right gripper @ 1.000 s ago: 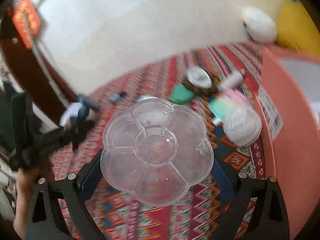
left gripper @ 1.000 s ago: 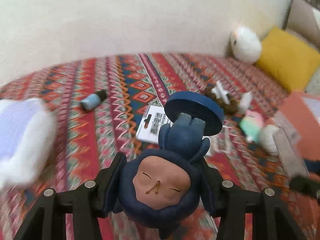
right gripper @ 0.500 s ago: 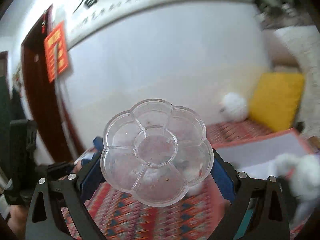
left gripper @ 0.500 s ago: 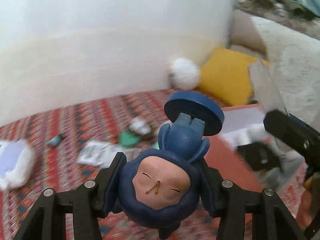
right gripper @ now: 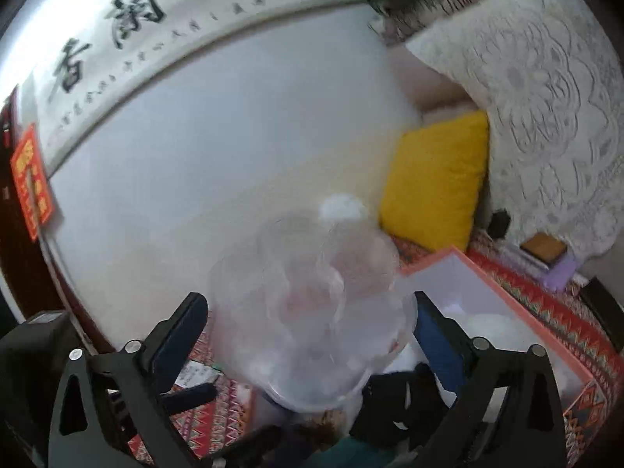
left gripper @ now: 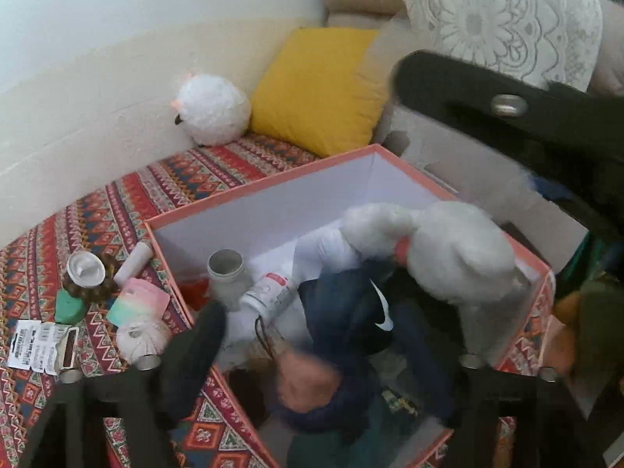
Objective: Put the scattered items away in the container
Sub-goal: 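Drop the flower container into the pink box while the left tool drops the doll in, then grasp the white barcode card with the right tool while the left tool grasps the small blue-labelled bottle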
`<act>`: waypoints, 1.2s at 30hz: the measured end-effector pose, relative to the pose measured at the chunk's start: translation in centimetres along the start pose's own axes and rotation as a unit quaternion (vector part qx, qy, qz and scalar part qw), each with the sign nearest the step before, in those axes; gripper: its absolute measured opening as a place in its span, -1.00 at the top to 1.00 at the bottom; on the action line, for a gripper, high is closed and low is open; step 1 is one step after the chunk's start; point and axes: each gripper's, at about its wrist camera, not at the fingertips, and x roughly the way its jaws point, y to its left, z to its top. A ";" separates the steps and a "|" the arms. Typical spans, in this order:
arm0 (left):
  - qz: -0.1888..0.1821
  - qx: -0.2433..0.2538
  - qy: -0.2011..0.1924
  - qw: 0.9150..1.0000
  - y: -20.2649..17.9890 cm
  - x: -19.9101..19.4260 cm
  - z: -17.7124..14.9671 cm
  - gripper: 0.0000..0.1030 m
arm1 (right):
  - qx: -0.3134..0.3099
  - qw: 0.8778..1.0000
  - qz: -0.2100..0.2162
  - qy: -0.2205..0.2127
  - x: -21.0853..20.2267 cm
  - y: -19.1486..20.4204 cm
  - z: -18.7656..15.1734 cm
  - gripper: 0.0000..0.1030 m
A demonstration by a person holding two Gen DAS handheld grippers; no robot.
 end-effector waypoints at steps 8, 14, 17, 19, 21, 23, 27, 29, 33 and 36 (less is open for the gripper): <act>0.013 -0.035 -0.023 0.999 3.2 -3.0 -1.1 -0.77 | 0.022 1.000 0.013 0.014 1.4 -0.7 -0.4 -1.00; 0.056 -0.088 -0.025 0.994 9.3 -5.6 -4.5 -0.82 | -0.031 0.998 0.051 0.034 2.2 5.7 -2.4 -1.00; 0.078 -0.117 -0.018 0.990 12.3 -6.2 -6.7 -0.82 | -0.080 0.993 0.072 0.054 3.5 10.4 -4.4 -1.00; 0.100 -0.138 -0.014 0.985 14.9 -6.9 -8.5 -0.82 | -0.115 0.988 0.080 0.067 4.5 13.2 -5.8 -1.00; 0.126 -0.158 -0.010 0.979 17.7 -7.5 -10.3 -0.82 | -0.146 0.982 0.088 0.085 5.8 15.9 -7.7 -1.00; 0.146 -0.171 -0.003 0.974 20.1 -7.7 -11.9 -0.82 | -0.141 0.976 0.118 0.121 7.2 17.7 -9.7 -1.00; 0.187 -0.200 0.027 0.961 25.9 -6.7 -15.6 -0.82 | -0.034 0.950 0.192 0.243 12.4 18.9 -13.9 -1.00; 0.197 -0.212 0.042 0.956 28.3 -5.7 -17.0 -0.82 | 0.017 0.935 0.193 0.296 15.7 19.3 -16.3 -1.00; 0.209 -0.223 0.069 0.950 32.8 -3.1 -18.1 -0.82 | 0.115 0.909 0.177 0.360 21.8 18.7 -20.0 -1.00; 0.214 -0.212 0.074 0.950 35.7 -1.1 -16.7 -0.82 | 0.211 0.882 0.154 0.392 26.5 16.9 -22.8 -1.00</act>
